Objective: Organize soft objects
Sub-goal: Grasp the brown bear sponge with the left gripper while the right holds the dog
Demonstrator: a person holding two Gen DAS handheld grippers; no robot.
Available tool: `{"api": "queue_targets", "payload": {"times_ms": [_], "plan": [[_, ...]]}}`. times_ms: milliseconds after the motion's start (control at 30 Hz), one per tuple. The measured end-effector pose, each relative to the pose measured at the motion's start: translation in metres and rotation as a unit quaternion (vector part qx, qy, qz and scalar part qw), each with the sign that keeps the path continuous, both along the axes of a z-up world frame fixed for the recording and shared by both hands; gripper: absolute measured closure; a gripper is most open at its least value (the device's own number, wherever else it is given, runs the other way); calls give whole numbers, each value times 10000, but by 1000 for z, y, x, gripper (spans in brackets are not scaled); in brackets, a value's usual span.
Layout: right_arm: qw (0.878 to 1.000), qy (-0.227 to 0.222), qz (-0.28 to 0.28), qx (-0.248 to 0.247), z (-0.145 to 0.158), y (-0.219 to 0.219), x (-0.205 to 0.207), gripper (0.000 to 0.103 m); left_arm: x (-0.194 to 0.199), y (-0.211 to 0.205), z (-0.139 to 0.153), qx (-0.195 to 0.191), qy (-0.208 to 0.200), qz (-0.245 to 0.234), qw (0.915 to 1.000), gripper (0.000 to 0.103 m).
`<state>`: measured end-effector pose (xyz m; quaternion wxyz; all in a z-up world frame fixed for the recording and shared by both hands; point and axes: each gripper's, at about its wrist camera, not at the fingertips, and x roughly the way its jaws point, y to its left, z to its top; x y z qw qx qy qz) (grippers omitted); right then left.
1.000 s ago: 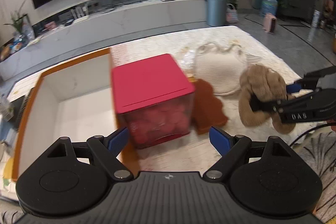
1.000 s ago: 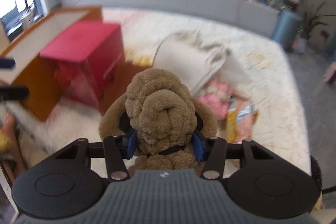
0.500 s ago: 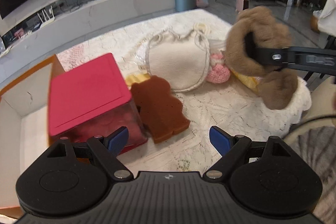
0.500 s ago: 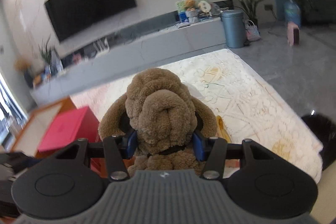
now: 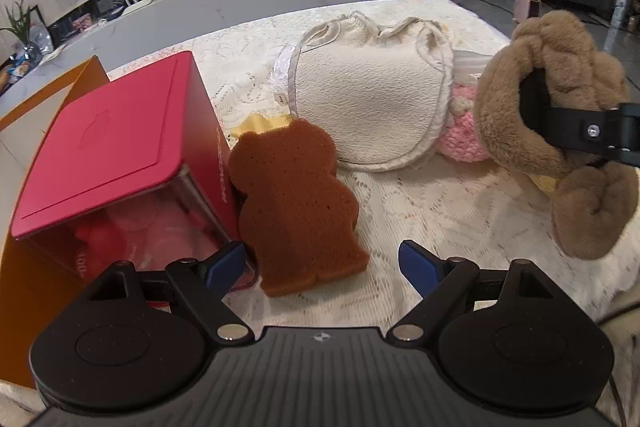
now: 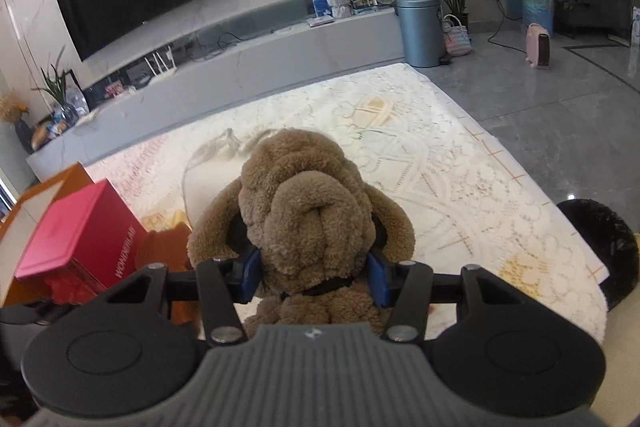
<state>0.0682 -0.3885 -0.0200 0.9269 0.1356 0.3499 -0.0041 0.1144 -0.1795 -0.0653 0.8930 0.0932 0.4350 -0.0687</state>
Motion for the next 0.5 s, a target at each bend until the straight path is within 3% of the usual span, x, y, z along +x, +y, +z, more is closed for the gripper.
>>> {"api": "queue_targets", "payload": {"times_ms": [100, 267, 400, 433, 467, 500], "plan": [[10000, 25, 18, 52, -3, -3, 1, 51, 4, -10, -7, 170, -83, 259, 9995, 1], [9998, 68, -38, 171, -4, -5, 0, 51, 9, -18, -29, 422, 239, 834, 9953, 0], [9996, 150, 19, 223, -9, -3, 2, 51, 14, -15, -27, 292, 261, 563, 9976, 1], [9997, 151, 22, 212, -8, -2, 1, 51, 15, -12, -26, 186, 323, 568, 9977, 5], [9997, 139, 23, 210, -8, -2, 1, 51, 14, -8, -23, 98, 319, 579, 9978, 21], [9997, 126, 26, 228, -8, -2, 1, 51, 11, -6, -21, 181, 272, 584, 9978, 28]]}}
